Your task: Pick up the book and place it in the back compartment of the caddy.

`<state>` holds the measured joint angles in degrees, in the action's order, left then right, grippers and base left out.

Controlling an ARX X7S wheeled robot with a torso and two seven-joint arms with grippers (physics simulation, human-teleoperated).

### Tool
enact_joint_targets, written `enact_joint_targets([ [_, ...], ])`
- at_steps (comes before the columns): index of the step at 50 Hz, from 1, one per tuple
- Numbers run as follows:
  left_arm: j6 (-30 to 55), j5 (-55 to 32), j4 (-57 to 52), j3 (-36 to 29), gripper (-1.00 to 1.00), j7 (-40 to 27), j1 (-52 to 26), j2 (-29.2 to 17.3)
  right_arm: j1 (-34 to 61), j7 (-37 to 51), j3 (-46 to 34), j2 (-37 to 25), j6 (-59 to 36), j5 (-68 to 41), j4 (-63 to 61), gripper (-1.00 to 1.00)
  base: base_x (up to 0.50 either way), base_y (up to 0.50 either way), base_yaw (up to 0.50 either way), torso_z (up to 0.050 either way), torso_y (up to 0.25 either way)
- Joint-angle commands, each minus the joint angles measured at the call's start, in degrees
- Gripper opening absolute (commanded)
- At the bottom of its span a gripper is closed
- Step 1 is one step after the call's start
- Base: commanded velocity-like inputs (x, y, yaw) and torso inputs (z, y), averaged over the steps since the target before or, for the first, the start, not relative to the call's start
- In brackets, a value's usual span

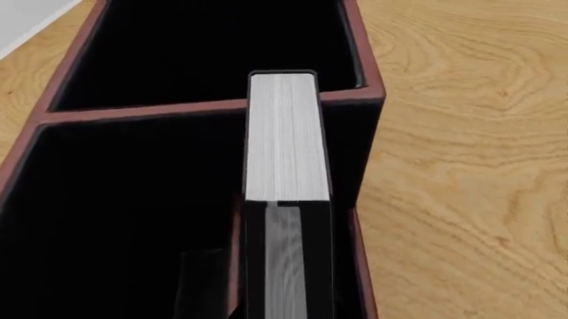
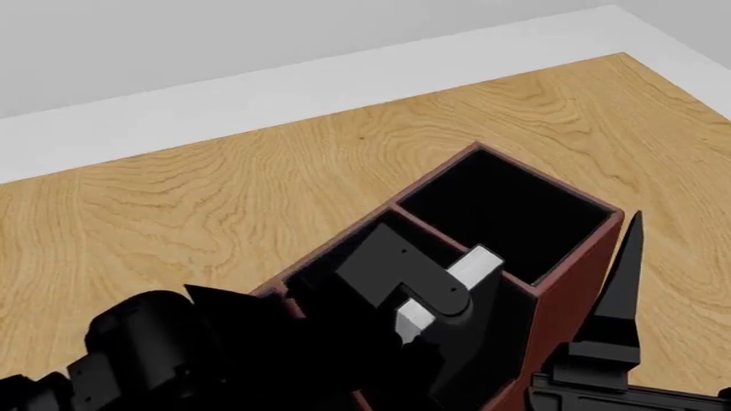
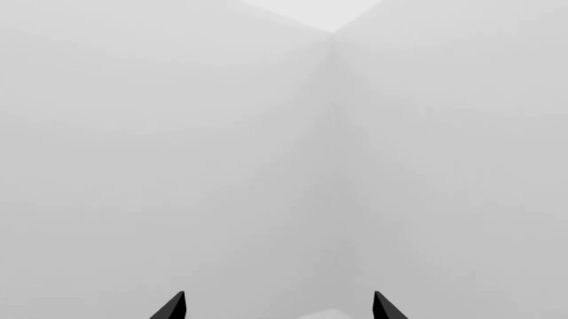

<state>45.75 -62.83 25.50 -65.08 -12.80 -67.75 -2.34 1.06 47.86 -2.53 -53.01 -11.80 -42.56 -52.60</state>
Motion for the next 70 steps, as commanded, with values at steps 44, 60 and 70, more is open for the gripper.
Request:
enact_joint_targets([
  [44, -1.17, -2.42, -6.62, -0.31, 1.0, -7.06, -2.25, -3.26, 0.89, 0.15, -0.69, -0.32, -0.15, -0.2, -0.09, 1.0, 0.0, 0.0, 0.0, 0.0, -0.002],
  [60, 0.66, -3.66, -16.56, 1.22, 1.0, -13.23, -4.47, -7.33, 0.53, 0.39, -0.4, -0.61, 0.14, -0.28, -0.38, 1.0, 0.0, 0.0, 0.0, 0.0, 0.0],
  [70, 2.55, -5.04, -21.96, 2.26, 1.0, -16.43, -6.4, -9.61, 0.45, 0.43, -0.43, -0.66, 0.31, -0.23, -0.45, 1.0, 0.0, 0.0, 0.0, 0.0, 0.0],
])
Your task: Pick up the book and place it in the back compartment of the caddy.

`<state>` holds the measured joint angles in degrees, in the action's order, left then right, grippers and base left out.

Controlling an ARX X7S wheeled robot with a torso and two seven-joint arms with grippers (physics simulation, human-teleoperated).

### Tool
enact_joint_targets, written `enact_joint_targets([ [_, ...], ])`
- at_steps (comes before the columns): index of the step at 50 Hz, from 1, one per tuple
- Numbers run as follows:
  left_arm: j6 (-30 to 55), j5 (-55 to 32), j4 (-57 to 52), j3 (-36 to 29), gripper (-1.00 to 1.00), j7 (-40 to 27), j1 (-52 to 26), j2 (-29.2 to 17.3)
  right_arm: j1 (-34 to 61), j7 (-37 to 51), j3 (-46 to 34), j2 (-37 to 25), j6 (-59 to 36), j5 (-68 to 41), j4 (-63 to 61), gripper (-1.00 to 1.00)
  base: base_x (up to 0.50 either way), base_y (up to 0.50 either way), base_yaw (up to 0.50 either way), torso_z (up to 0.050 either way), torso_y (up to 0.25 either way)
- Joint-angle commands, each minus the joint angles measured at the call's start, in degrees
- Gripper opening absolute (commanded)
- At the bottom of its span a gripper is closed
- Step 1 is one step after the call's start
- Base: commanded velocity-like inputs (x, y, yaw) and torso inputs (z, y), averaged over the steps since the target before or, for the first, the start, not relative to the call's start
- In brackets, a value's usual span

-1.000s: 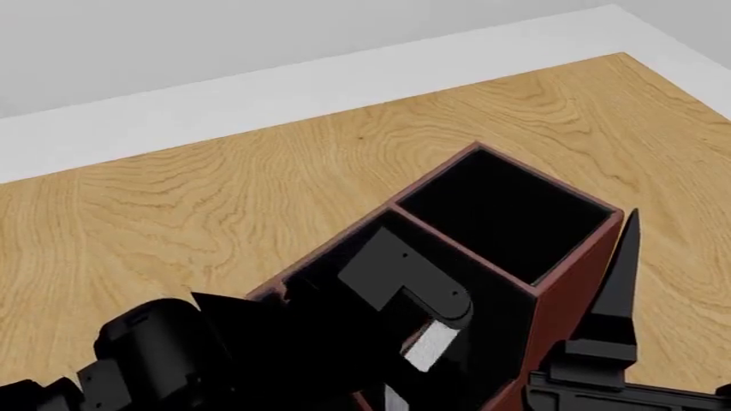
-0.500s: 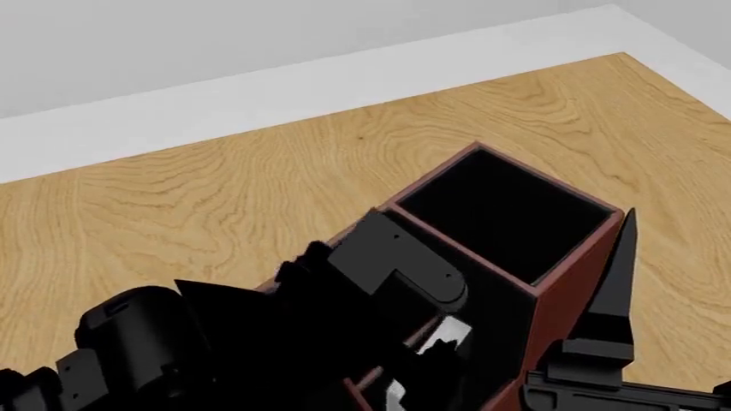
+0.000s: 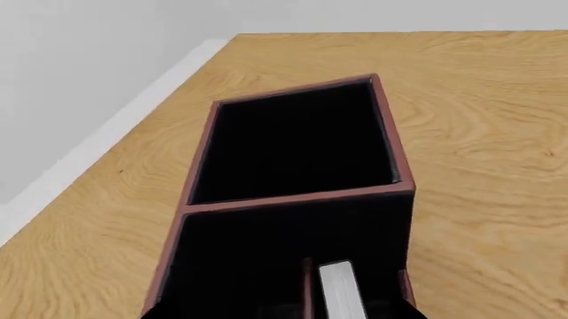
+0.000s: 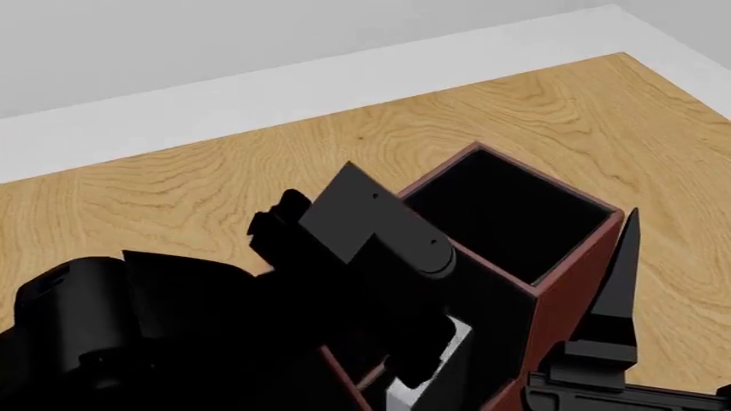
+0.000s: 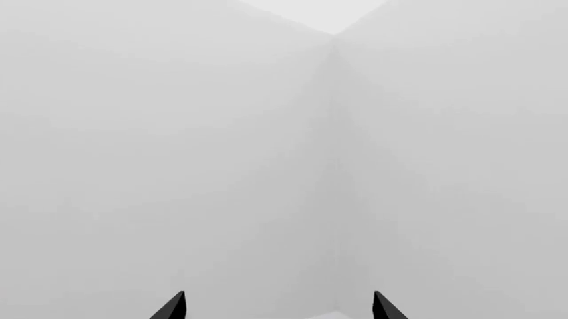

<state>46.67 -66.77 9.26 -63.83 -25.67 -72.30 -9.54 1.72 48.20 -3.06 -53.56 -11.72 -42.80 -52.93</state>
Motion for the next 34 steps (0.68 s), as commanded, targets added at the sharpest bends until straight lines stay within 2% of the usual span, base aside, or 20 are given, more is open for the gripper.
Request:
enact_joint_targets([
  [1, 1.97, -1.23, -6.37, 1.07, 1.0, -3.99, -2.17, -2.69, -0.24, 0.1, 0.12, -0.13, 0.26, 0.0, -0.16, 1.0, 0.0, 0.0, 0.0, 0.0, 0.0],
  [16, 4.23, -3.22, -13.07, 3.1, 1.0, -8.45, -5.02, -6.26, -0.2, -0.25, -0.15, -0.09, 0.71, 0.2, -0.09, 1.0, 0.0, 0.0, 0.0, 0.0, 0.0],
  [18, 2.83, -1.59, -14.14, 3.59, 1.0, -10.39, -4.62, -7.12, -0.17, -0.44, -0.26, 0.01, 0.86, 0.26, 0.08, 1.0, 0.0, 0.0, 0.0, 0.0, 0.0],
  [20, -2.01, 1.56, -14.67, 5.24, 1.0, -12.09, -2.49, -8.35, -0.09, -0.74, -0.44, 0.08, 1.03, 0.3, 0.13, 1.0, 0.0, 0.0, 0.0, 0.0, 0.0],
  [22, -9.64, 2.9, -8.81, 10.53, 1.0, -13.5, 0.7, -8.92, -0.15, -1.68, -0.69, 0.38, 1.79, 0.33, 0.56, 1.0, 0.0, 0.0, 0.0, 0.0, 0.0],
  [23, -12.6, 2.56, -3.97, 12.72, 1.0, -12.12, 1.83, -8.49, -0.11, -1.89, -0.84, 0.62, 1.94, 0.22, 1.0, 1.0, 0.0, 0.0, 0.0, 0.0, 0.0],
  [24, -14.69, -0.52, 4.63, 16.92, 1.0, -11.6, 2.69, -6.7, -0.04, -2.51, -1.09, 1.06, 2.35, -0.26, 1.89, 1.0, 0.0, 0.0, 0.0, 0.0, 0.0],
  [25, -16.83, -5.68, 13.22, 23.68, 1.0, -14.39, 2.27, -2.61, -0.19, -4.62, -1.23, 2.17, 4.07, -2.0, 4.23, 1.0, 0.0, 0.0, 0.0, 0.0, 0.0],
  [26, -22.11, -6.72, 21.82, 26.99, 1.0, -12.22, 0.03, 1.22, -0.5, -5.72, -1.0, 3.26, 5.48, -2.95, 6.29, 1.0, 0.0, 0.0, 0.0, 0.0, 0.0],
  [27, -26.86, -6.43, 30.41, 29.12, 1.0, -14.69, -0.85, 3.08, -0.58, -8.3, -1.21, 4.87, 7.8, -3.41, 9.0, 1.0, 0.0, 0.0, 0.0, 0.0, 0.0],
  [28, -27.91, -3.83, 39.01, 28.53, 1.0, -12.3, 0.09, 2.57, -0.01, -9.61, -1.68, 5.75, 8.44, -4.19, 10.65, 1.0, 0.0, 0.0, 0.0, 0.0, 0.0],
  [29, -25.07, -6.12, 47.6, 32.46, 1.0, -9.19, 0.84, 1.09, 2.1, -11.48, -3.58, 6.98, 7.98, -3.8, 13.75, 1.0, 0.0, 0.0, 0.0, 0.0, 0.0],
  [30, -24.35, -8.48, 56.2, 36.6, 1.0, -2.92, 0.67, 0.29, 4.11, -11.99, -5.24, 7.95, 6.66, -3.36, 16.28, 1.0, 0.01, 0.0, 0.0, 0.0, 0.0],
  [31, -27.63, -8.12, 64.79, 38.75, 1.0, -1.34, 0.03, 0.06, 6.2, -12.75, -6.93, 9.01, 5.62, -2.46, 18.69, 1.0, 0.0, 0.0, 0.0, 0.0, -0.01],
  [32, -29.31, -3.54, 65.72, 37.31, 1.0, -4.98, -1.22, 0.03, 8.04, -14.36, -8.33, 10.25, 5.31, -2.45, 21.15, 1.0, 0.0, 0.0, 0.0, 0.0, 0.0],
  [34, -27.91, -1.33, 65.72, 41.27, 1.0, -4.59, -4.24, -0.85, 11.72, -15.43, -11.35, 12.1, 3.17, -0.38, 25.41, 1.0, 0.0, 0.0, 0.0, 0.0, 0.0],
])
